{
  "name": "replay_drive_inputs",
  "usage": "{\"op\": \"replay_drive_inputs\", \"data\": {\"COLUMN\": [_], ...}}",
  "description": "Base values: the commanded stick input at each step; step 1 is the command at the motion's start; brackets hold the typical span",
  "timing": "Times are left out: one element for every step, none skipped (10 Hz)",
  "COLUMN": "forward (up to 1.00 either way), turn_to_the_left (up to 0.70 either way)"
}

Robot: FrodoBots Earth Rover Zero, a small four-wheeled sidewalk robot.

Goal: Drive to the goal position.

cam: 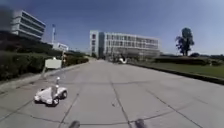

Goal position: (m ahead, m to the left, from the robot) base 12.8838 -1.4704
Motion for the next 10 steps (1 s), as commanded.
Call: {"op": "replay_drive_inputs", "data": {"forward": [0.7, 0.7, 0.7, 0.7, 0.7, 0.7, 0.7, 0.7, 0.7, 0.7], "turn_to_the_left": [0.0, 0.0, 0.0, 0.0, 0.0, 0.0, 0.0, 0.0, 0.0, 0.0]}}
